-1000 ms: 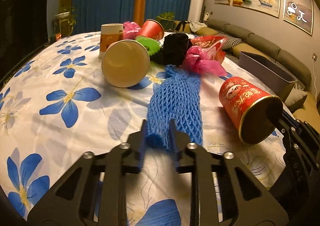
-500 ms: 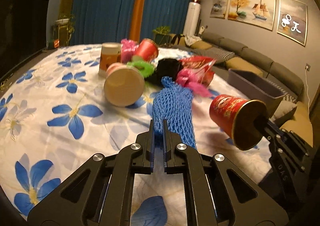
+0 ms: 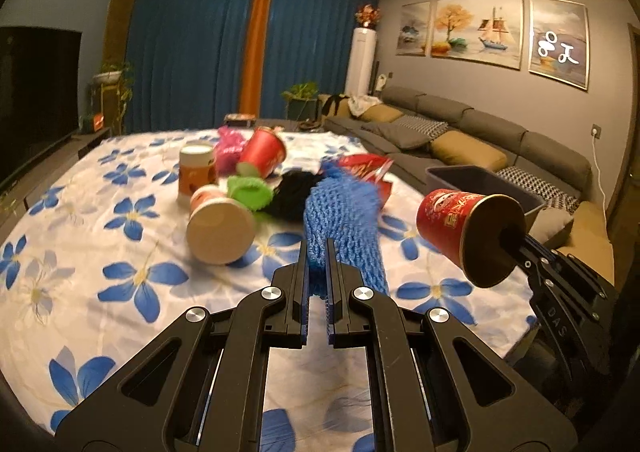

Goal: Collect trash
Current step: 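Carry the blue net and red cup with both tools over the grey bin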

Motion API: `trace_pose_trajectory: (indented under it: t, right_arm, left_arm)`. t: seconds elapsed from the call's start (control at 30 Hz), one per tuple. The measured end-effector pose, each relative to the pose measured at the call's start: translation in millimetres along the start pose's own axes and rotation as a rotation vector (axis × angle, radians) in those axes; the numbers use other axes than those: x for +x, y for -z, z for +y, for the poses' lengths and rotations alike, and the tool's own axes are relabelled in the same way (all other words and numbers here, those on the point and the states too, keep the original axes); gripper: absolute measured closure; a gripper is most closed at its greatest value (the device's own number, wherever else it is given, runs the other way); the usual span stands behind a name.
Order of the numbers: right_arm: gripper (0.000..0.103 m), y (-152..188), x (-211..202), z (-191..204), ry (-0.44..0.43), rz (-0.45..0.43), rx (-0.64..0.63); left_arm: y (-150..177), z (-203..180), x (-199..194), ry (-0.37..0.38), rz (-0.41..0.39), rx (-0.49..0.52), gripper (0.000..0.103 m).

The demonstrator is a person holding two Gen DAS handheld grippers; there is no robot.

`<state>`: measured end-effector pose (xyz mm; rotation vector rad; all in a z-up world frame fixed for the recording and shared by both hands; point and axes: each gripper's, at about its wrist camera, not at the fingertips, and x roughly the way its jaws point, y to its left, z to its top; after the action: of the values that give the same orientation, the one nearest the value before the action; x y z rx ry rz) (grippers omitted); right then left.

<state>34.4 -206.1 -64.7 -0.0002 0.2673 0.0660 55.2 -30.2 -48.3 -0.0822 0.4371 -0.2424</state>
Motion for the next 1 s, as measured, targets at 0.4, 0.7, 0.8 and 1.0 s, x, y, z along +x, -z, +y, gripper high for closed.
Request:
trace_pose_trajectory:
  t: [0.4, 0.7, 0.8, 1.0]
  right_arm:
    - [0.099, -20, -4, -48, 0.103, -0.08, 0.049]
    - [0.099, -37, 10, -104, 0.228, -0.116, 0.091]
    - [0.099, -41, 19, -125, 0.268, -0.117, 0.116]
    - [0.099, -50, 37, -165, 0.35, -0.123, 0.15]
  left_arm:
    - [-41, -49, 14, 0.083, -0.074, 0.078, 0.098]
    - [-77, -114, 61, 0.162, -0.089, 0.141, 0.097]
    - [-85, -136, 79, 0.185, -0.091, 0.159, 0.097]
    - [-98, -172, 122, 0.239, -0.069, 0.167, 0.097]
